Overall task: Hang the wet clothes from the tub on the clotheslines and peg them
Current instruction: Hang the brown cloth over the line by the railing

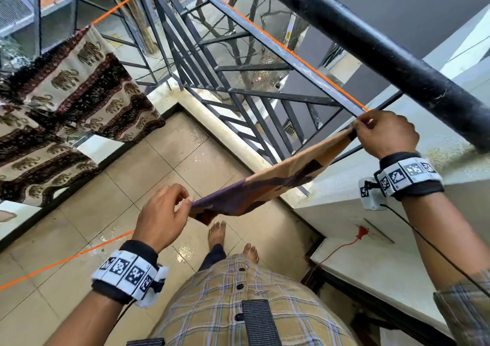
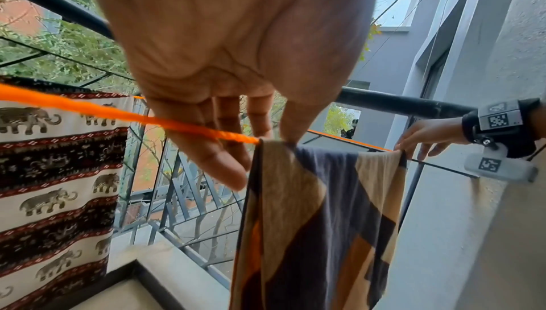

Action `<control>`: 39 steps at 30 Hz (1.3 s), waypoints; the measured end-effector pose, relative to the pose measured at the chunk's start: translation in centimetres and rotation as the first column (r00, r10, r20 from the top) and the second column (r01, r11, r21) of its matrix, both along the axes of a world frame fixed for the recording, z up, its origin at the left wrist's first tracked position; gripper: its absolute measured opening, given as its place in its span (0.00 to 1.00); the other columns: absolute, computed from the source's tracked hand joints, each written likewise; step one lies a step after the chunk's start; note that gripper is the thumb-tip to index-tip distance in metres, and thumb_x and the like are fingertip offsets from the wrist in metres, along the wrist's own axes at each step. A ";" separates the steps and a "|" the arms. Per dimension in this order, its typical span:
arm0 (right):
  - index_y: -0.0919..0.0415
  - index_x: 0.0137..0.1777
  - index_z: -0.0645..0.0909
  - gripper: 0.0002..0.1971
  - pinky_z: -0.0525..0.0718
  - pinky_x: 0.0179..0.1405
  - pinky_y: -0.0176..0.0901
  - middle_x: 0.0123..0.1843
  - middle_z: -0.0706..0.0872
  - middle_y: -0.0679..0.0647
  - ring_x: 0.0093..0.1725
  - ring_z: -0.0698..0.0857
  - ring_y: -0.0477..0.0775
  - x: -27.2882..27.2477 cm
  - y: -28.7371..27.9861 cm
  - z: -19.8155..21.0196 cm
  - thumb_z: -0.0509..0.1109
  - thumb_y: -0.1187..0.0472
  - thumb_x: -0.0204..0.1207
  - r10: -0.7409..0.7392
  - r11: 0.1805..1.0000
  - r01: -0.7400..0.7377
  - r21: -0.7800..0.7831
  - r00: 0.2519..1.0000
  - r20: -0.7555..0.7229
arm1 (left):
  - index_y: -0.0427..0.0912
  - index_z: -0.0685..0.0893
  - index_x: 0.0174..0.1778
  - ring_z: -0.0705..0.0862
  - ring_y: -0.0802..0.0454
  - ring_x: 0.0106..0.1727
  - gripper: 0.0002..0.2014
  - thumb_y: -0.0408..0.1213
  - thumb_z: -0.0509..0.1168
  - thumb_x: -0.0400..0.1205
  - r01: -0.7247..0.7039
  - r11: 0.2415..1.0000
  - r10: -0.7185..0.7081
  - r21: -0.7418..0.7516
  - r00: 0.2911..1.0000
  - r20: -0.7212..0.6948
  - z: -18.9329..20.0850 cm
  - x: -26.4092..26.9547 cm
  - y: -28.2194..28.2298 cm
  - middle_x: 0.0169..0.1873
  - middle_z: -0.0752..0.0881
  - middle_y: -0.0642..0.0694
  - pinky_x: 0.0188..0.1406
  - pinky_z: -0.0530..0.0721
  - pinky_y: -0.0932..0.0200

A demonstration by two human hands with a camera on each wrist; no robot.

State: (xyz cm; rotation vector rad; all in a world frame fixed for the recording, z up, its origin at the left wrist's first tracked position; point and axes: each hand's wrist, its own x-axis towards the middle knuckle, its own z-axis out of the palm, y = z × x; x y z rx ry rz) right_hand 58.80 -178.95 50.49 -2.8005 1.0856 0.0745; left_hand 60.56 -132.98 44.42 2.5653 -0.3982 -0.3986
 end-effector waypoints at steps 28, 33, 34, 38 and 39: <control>0.53 0.62 0.83 0.21 0.79 0.61 0.57 0.60 0.88 0.59 0.61 0.83 0.69 -0.6 0.9 -1.3 0.61 0.41 0.79 -0.005 0.994 -0.007 0.112 0.995 0.103 | 0.46 0.91 0.39 0.90 0.39 0.47 0.12 0.51 0.73 0.79 -0.638 0.720 0.401 -0.273 0.704 -0.586 -6.4 -3.7 0.0 0.41 0.92 0.41 0.47 0.87 0.43; 0.50 0.64 0.77 0.17 0.79 0.61 0.55 0.61 0.88 0.56 0.60 0.85 0.63 -1.6 1.5 -3.0 0.60 0.44 0.82 -0.070 0.978 0.003 0.209 0.946 0.316 | 0.31 0.81 0.26 0.73 0.52 0.28 0.32 0.61 0.69 0.78 -0.479 0.853 0.357 -0.208 0.825 -0.438 -4.6 -5.5 1.2 0.25 0.81 0.34 0.29 0.68 0.58; 0.49 0.65 0.76 0.16 0.80 0.61 0.56 0.61 0.87 0.56 0.58 0.85 0.63 -1.7 1.6 -3.3 0.59 0.45 0.82 -0.082 0.972 -0.004 0.237 0.934 0.349 | 0.30 0.81 0.28 0.72 0.53 0.28 0.35 0.65 0.67 0.77 -0.450 0.863 0.326 -0.228 0.842 -0.430 -4.0 -5.8 1.5 0.25 0.80 0.35 0.28 0.68 0.58; 0.44 0.64 0.73 0.16 0.83 0.56 0.65 0.56 0.88 0.58 0.54 0.87 0.67 -1.9 0.6 -4.2 0.51 0.49 0.80 -0.035 0.969 -0.052 0.243 0.939 0.343 | 0.40 0.90 0.37 0.87 0.51 0.39 0.20 0.55 0.68 0.81 -0.530 0.752 0.309 -0.392 0.809 -0.500 -0.6 -6.3 2.7 0.35 0.91 0.39 0.41 0.82 0.53; 0.42 0.64 0.72 0.16 0.84 0.55 0.65 0.55 0.89 0.58 0.53 0.87 0.68 -1.9 0.2 -4.3 0.50 0.50 0.80 -0.008 0.970 -0.067 0.235 0.952 0.305 | 0.41 0.90 0.39 0.89 0.53 0.42 0.16 0.51 0.67 0.81 -0.548 0.723 0.321 -0.421 0.806 -0.498 0.6 -6.1 2.8 0.37 0.92 0.44 0.42 0.84 0.52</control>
